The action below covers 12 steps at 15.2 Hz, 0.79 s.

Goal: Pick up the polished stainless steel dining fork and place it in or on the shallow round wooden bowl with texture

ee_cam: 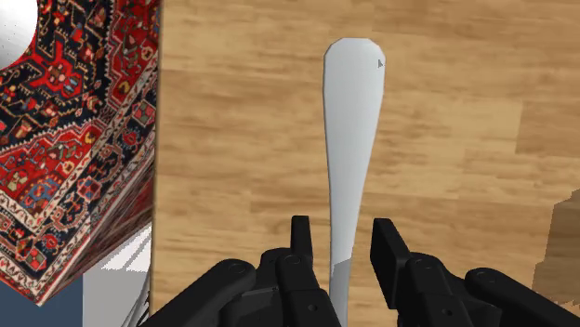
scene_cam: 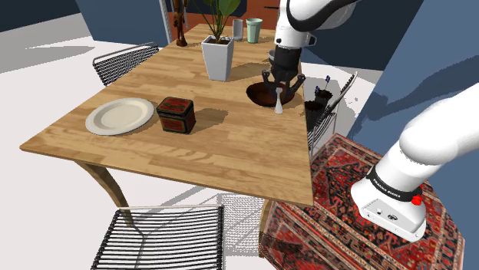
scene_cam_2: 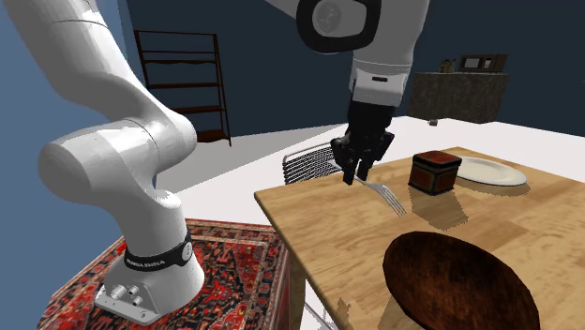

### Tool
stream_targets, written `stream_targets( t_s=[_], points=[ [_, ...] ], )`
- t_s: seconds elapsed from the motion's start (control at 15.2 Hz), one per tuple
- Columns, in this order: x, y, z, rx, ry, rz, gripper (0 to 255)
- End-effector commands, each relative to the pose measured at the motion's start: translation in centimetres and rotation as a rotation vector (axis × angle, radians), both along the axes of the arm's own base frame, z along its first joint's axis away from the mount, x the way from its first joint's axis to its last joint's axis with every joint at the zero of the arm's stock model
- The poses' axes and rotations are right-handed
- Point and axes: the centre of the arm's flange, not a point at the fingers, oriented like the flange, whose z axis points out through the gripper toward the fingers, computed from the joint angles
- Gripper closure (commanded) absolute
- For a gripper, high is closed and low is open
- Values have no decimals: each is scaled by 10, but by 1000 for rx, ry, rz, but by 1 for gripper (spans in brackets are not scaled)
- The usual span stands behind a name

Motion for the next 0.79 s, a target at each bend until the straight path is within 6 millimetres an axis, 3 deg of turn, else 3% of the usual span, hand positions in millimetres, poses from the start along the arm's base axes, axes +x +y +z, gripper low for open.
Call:
stream_targets(
  t_s=[0.0, 0.73],
  points=[
    [19, -19, 1, -1, 0, 0, 255],
    [118, -125, -7, -1, 0, 0, 255]
  ],
)
